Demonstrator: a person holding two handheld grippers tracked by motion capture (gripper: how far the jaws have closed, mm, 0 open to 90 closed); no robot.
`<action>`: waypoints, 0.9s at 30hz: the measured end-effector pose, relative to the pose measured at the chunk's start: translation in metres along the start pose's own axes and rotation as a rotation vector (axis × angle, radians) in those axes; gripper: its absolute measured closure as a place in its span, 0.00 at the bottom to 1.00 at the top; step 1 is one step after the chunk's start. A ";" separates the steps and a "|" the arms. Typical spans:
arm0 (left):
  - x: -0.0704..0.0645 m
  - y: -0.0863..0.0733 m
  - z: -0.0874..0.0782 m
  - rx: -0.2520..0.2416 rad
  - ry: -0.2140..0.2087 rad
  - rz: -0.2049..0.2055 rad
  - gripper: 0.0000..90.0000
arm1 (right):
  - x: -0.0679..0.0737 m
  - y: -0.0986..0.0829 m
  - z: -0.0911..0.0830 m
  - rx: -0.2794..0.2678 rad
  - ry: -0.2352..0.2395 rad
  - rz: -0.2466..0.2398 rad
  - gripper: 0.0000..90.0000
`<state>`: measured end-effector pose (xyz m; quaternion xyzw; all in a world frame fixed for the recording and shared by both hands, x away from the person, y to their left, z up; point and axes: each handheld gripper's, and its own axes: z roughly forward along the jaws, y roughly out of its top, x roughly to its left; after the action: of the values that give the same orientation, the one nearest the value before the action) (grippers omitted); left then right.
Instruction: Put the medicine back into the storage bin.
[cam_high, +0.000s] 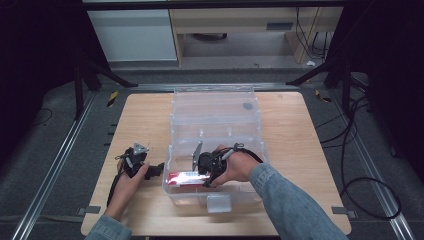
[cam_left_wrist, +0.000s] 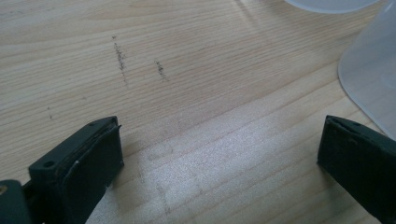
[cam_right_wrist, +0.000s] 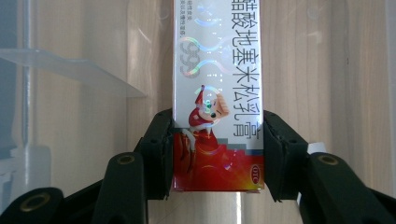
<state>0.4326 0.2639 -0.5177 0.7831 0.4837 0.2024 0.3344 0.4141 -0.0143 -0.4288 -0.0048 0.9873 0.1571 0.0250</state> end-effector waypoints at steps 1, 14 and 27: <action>0.000 0.000 0.000 0.000 0.000 0.000 0.00 | 0.000 0.000 0.000 0.000 0.000 0.000 0.57; 0.000 0.000 0.000 0.002 0.000 0.000 0.00 | -0.001 -0.002 0.011 0.016 0.008 0.001 0.57; 0.000 0.000 0.000 0.002 0.000 0.003 0.00 | -0.001 -0.003 0.022 0.045 0.010 0.000 0.57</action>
<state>0.4326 0.2641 -0.5176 0.7842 0.4828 0.2024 0.3331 0.4164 -0.0100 -0.4504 -0.0051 0.9907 0.1347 0.0201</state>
